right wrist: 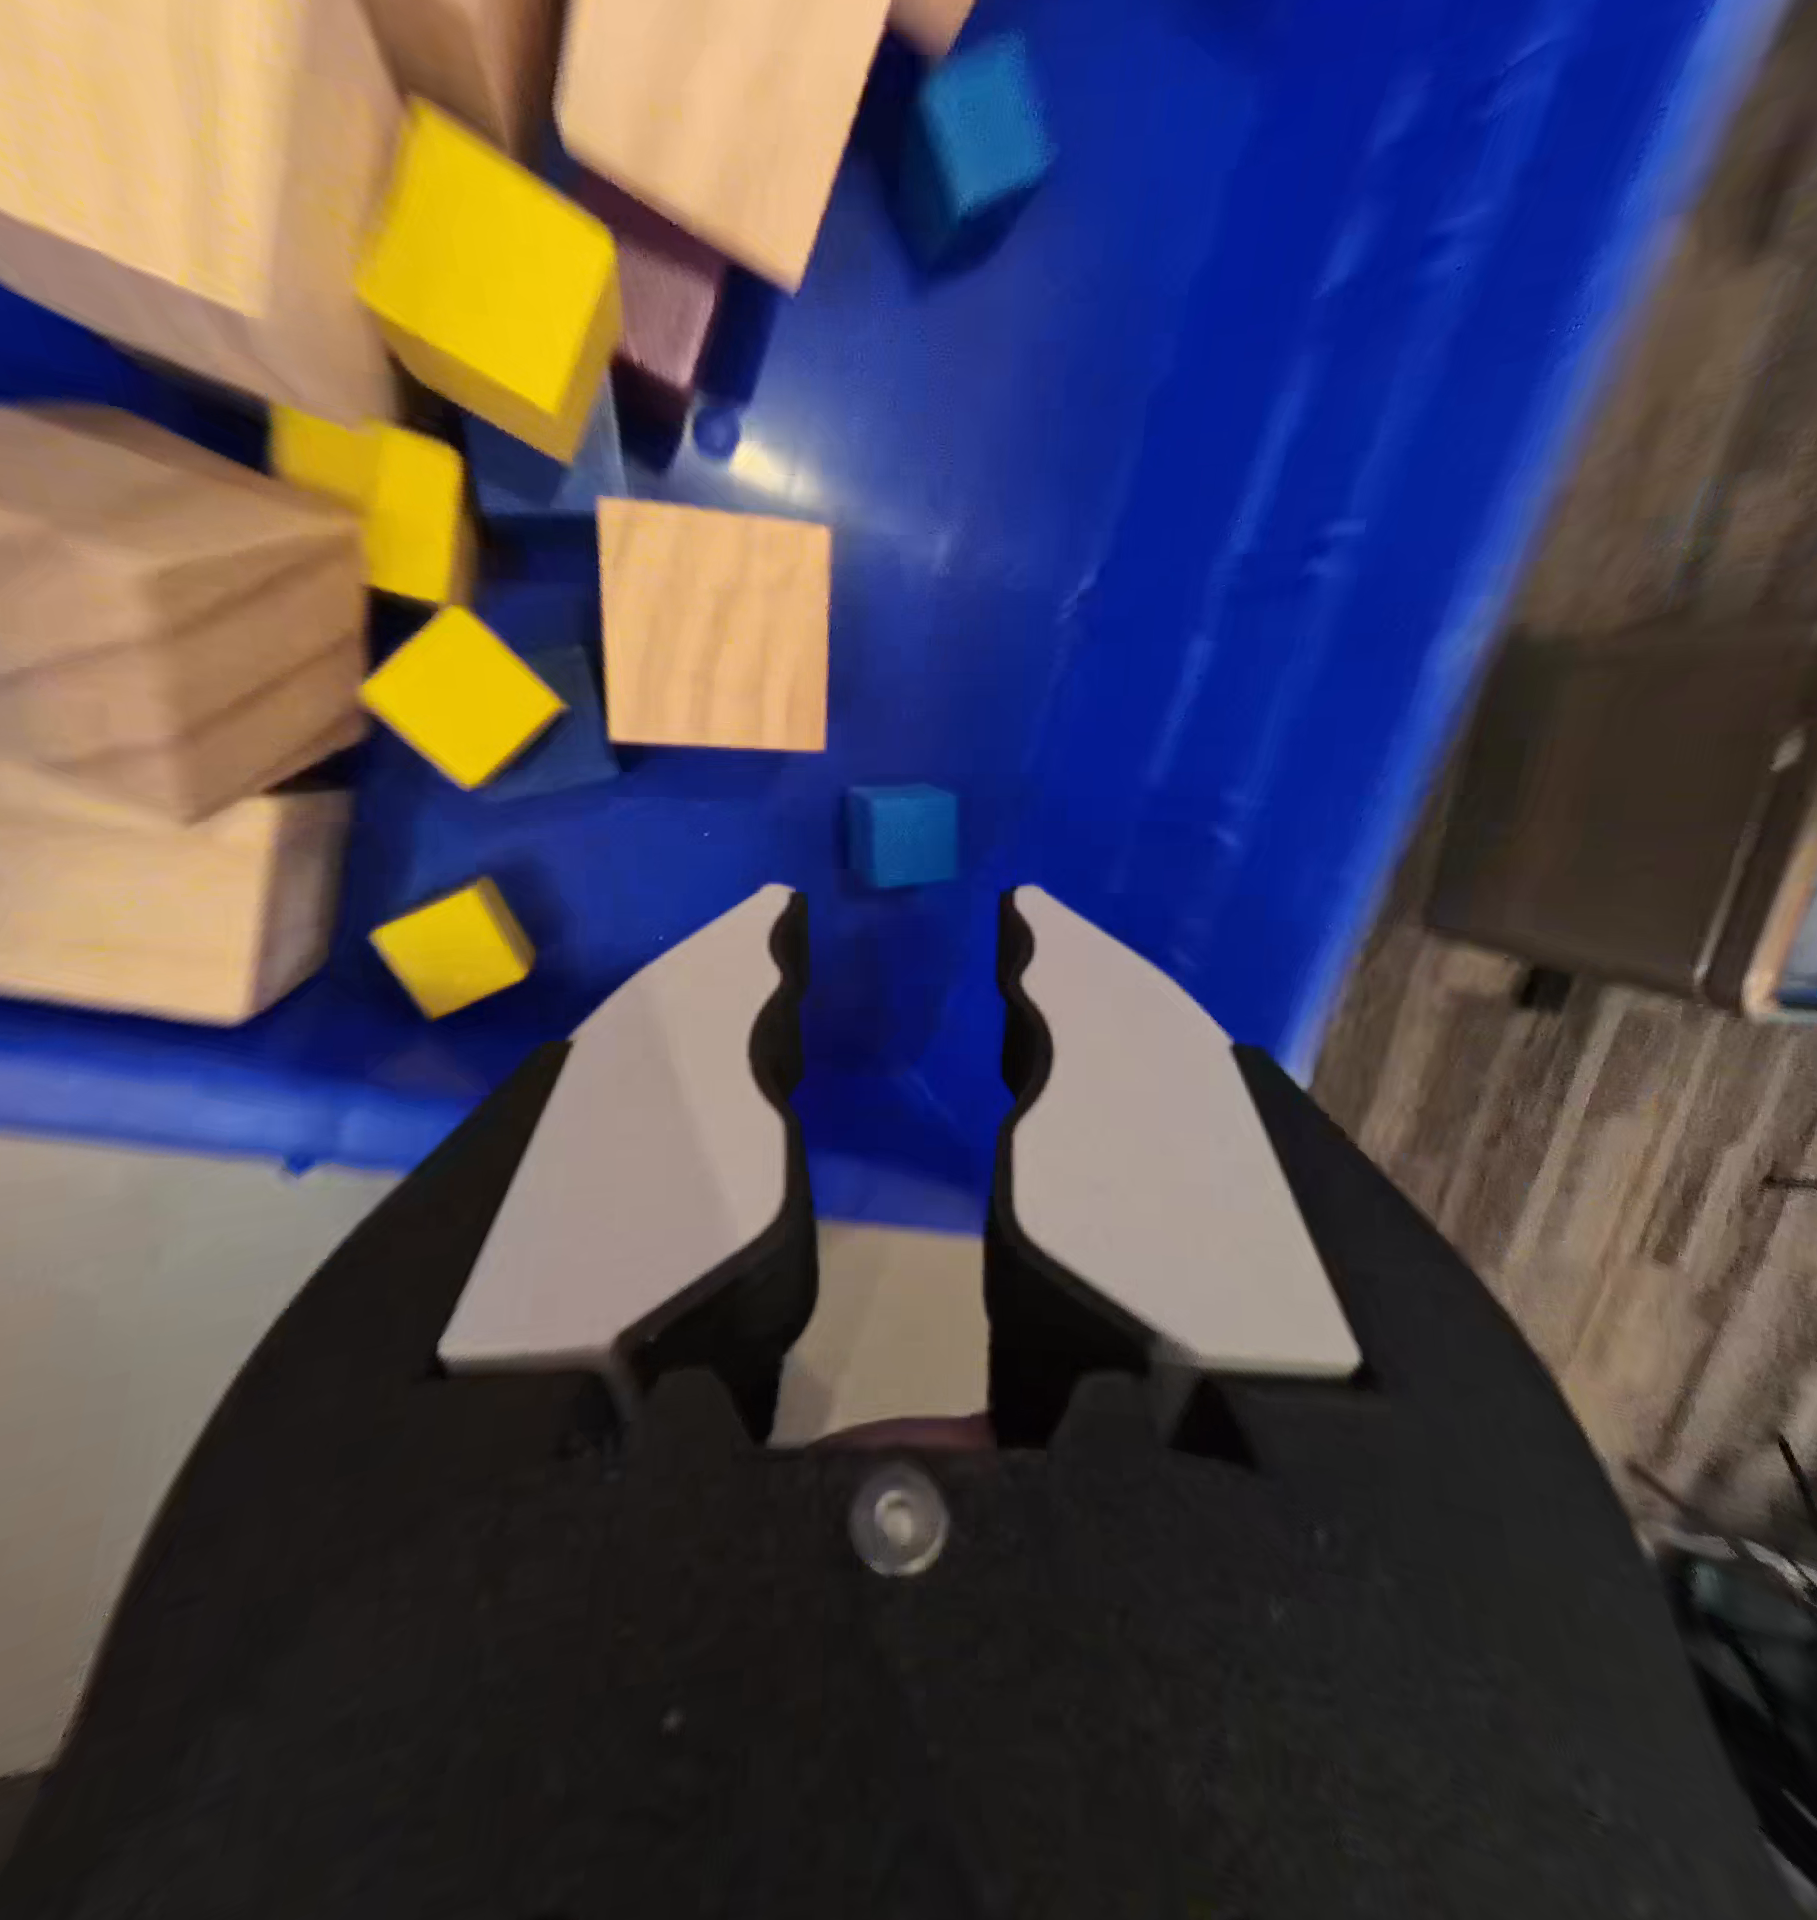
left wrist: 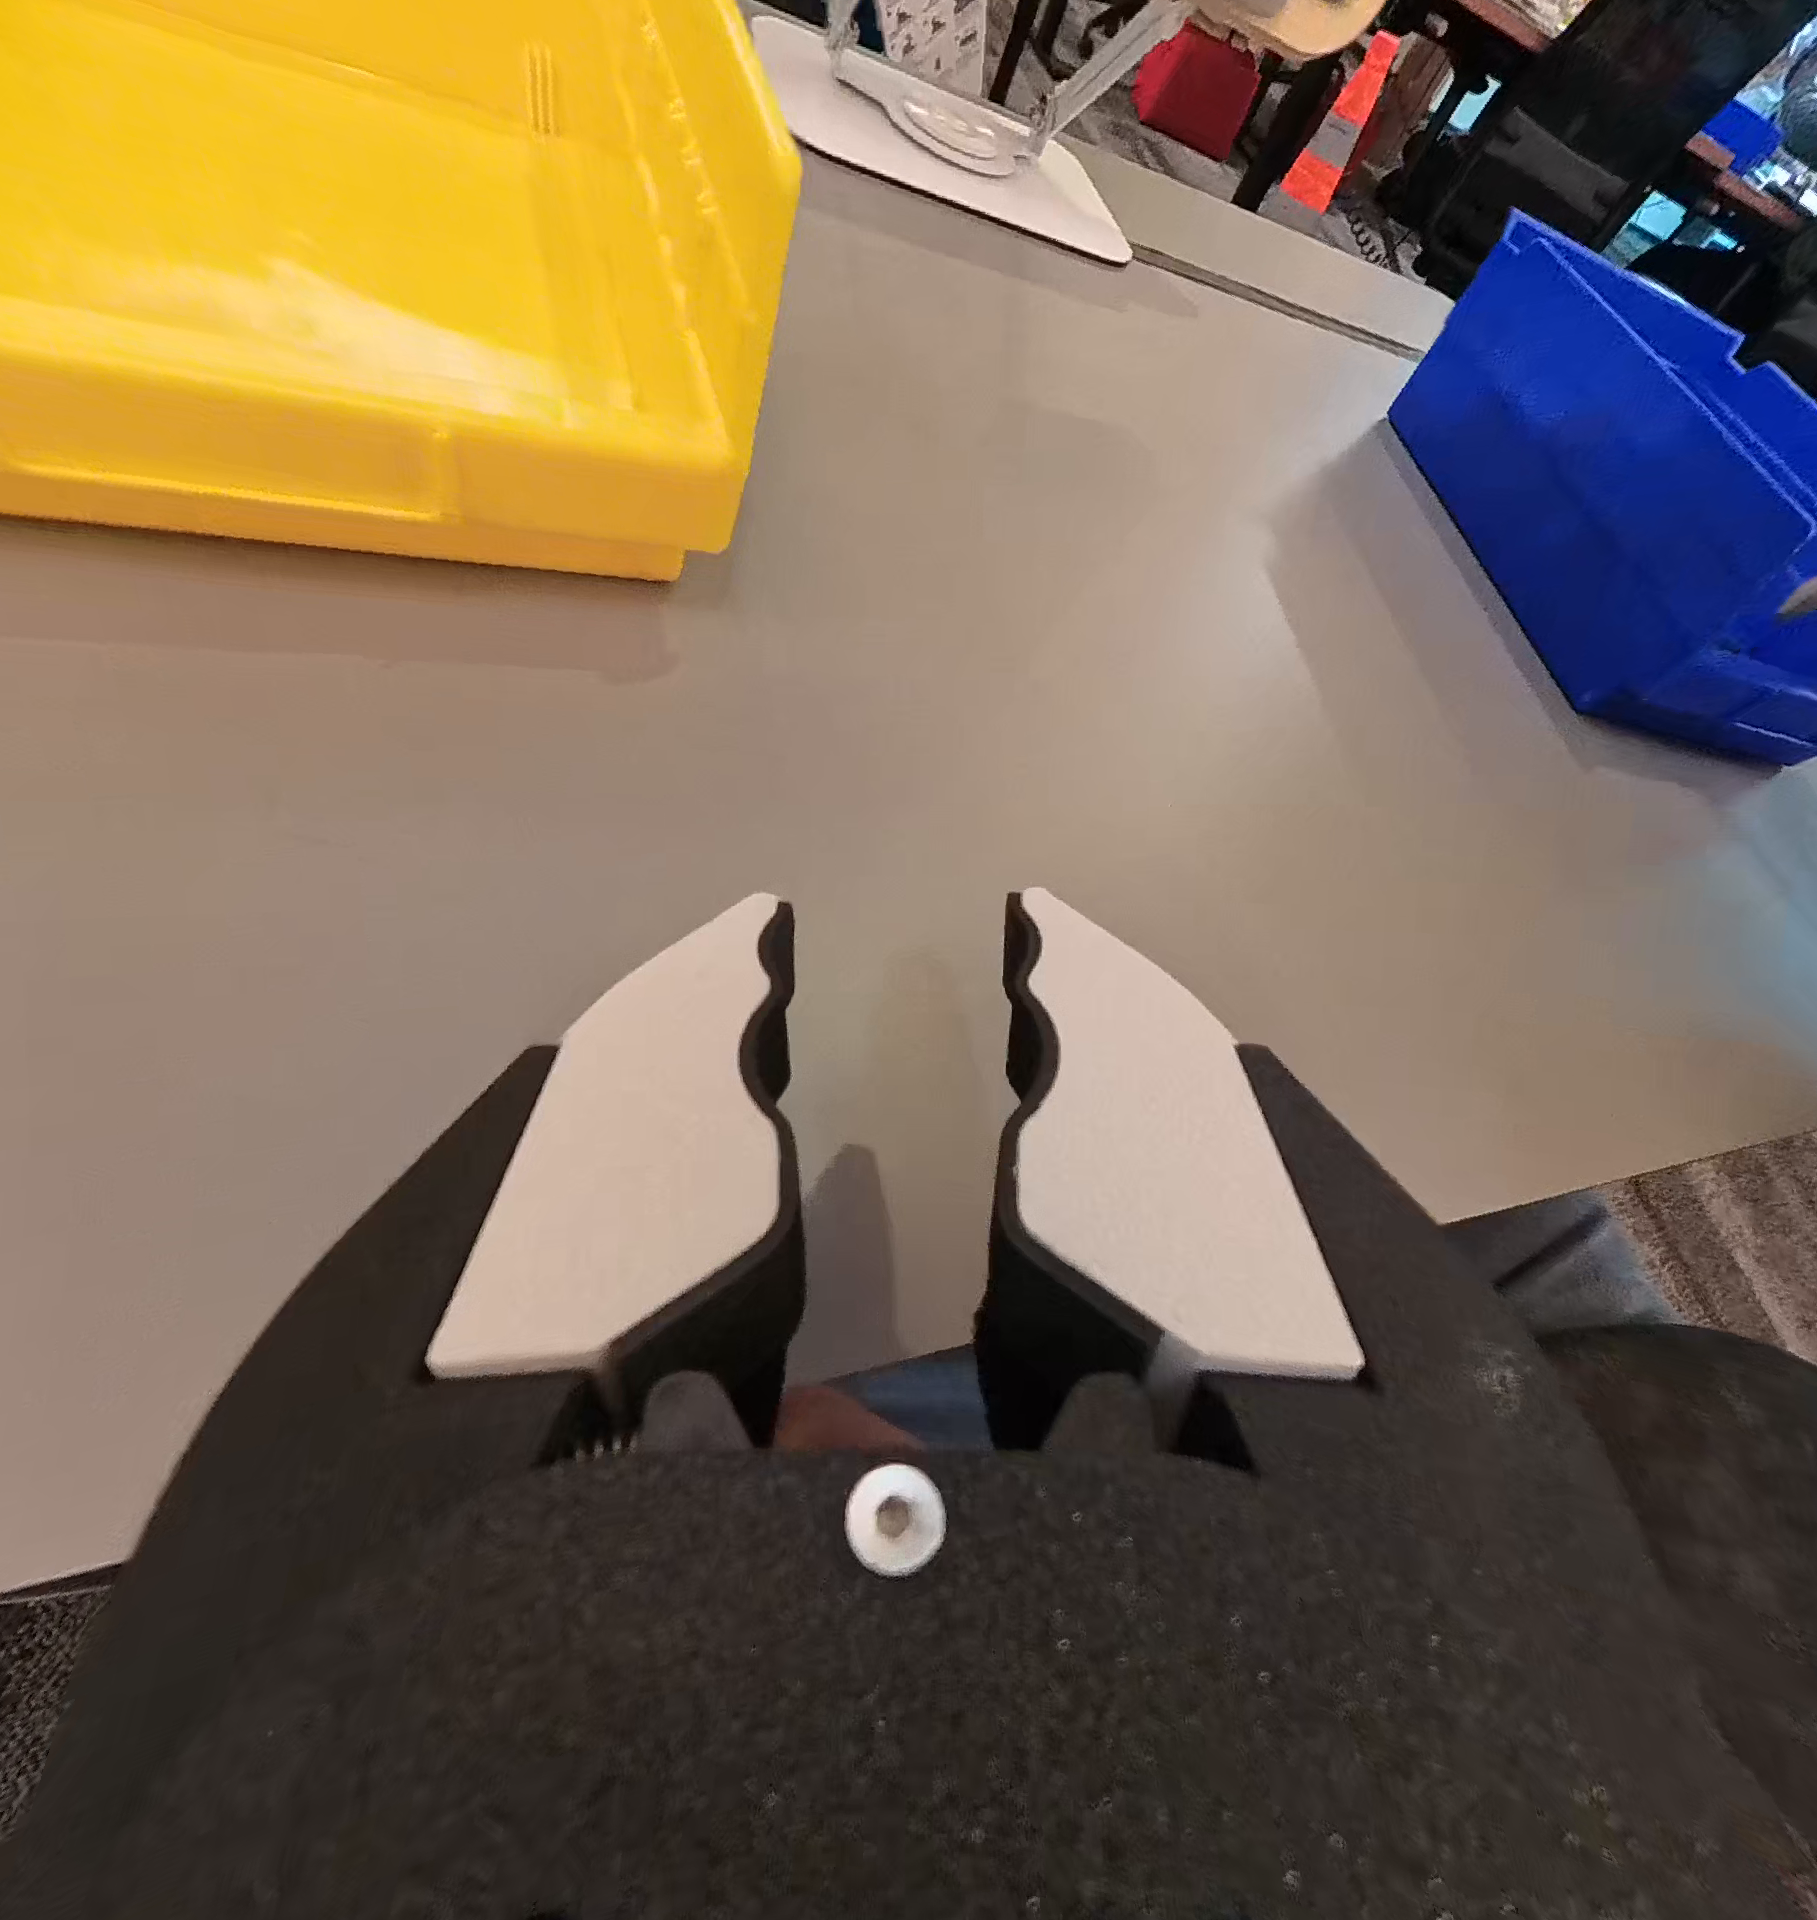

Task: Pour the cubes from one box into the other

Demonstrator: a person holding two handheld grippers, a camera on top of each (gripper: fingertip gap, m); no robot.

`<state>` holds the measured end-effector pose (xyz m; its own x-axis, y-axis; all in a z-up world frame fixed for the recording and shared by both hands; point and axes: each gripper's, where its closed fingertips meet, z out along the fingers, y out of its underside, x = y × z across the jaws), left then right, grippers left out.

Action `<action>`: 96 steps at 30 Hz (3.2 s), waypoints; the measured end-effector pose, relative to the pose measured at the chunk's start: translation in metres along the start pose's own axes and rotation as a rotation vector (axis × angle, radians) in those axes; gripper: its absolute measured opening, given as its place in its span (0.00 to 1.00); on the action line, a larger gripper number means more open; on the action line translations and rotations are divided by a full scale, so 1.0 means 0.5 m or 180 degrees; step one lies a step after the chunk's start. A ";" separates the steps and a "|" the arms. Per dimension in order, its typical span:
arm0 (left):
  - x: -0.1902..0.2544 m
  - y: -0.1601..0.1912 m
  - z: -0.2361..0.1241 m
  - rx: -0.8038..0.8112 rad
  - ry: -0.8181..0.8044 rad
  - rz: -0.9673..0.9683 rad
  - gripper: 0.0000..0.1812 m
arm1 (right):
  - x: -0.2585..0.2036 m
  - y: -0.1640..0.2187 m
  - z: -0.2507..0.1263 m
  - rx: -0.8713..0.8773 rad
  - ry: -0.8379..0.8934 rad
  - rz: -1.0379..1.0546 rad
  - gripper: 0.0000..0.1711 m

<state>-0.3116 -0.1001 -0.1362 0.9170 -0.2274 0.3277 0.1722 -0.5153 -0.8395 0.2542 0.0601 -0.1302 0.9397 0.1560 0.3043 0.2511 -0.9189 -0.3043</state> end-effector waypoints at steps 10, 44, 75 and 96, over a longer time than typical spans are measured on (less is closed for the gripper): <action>-0.064 -0.012 -0.016 0.0044 -0.0371 0.0112 0.21 | -0.197 0.138 -0.194 0.2583 -0.0228 0.0538 0.19; -0.029 -0.019 -0.017 0.0147 -0.0427 0.0411 0.21 | -0.211 0.195 -0.184 0.2734 -0.0078 0.0712 0.17; 0.712 -0.048 0.581 -0.0174 0.0071 0.0836 0.05 | 0.071 0.096 0.008 0.2391 -0.0259 0.1789 0.01; 0.158 -0.225 0.291 0.0168 -0.0765 0.0656 0.02 | -0.493 -0.135 -0.188 0.2921 -0.0580 0.1019 0.01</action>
<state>-0.2062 0.0603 -0.0788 0.9922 -0.1175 0.0418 -0.0134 -0.4336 -0.9010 -0.0160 0.0495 -0.1000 0.9967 0.0732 -0.0348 -0.0111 -0.3020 -0.9532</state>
